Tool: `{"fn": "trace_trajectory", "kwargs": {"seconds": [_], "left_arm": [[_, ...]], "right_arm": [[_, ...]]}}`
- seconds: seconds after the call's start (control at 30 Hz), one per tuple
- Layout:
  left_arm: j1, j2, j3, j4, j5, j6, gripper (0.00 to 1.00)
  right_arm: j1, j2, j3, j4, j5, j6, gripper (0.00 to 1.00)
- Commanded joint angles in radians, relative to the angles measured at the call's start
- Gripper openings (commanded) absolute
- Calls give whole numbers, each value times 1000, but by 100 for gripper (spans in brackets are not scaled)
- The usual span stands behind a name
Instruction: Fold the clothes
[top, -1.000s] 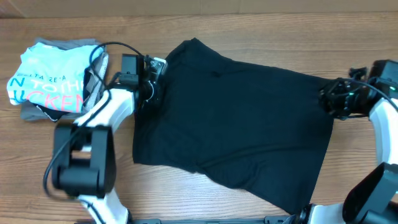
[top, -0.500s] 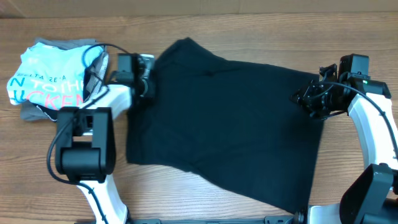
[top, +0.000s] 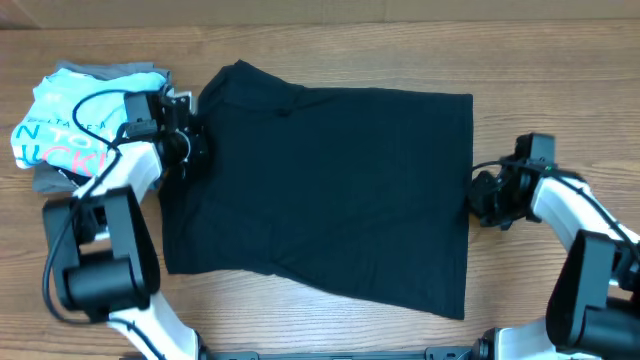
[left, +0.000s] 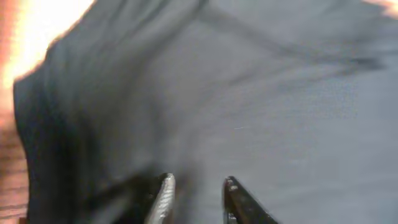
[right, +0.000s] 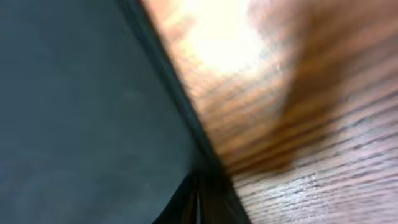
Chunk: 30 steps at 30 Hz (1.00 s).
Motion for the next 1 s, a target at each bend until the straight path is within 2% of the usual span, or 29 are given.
{"fn": "trace_trajectory", "kwargs": {"seconds": [0.0,0.07,0.13,0.27,0.4,0.47,0.57,0.67,0.8,0.97], "left_arm": [[-21,-191,30,-33,34,-3,39],[-24,-282,51,-106,34,-3,43],[-23,-340,59,-172,25,6,45],[-23,-421,60,-320,-23,32,49],[-23,-450,60,-498,-77,32,49],[-23,-450,60,-571,-77,33,53],[-26,-444,50,-659,-93,106,57],[-26,-418,40,-695,-142,108,63],[-26,-344,38,-705,-140,105,65],[-26,-178,38,-704,-145,98,70]], "right_arm": [[6,43,-57,42,132,95,4],[-19,55,-60,47,322,185,4],[-58,55,-41,50,360,188,4],[-127,55,19,48,233,106,5],[-138,35,101,-11,38,25,19],[-138,-1,142,-56,-15,-3,25],[-135,-78,172,-123,-92,-12,31],[-135,-160,174,-193,-167,-40,33],[-133,-242,174,-333,-195,-113,35],[-133,-269,174,-449,-195,-188,37]]}}
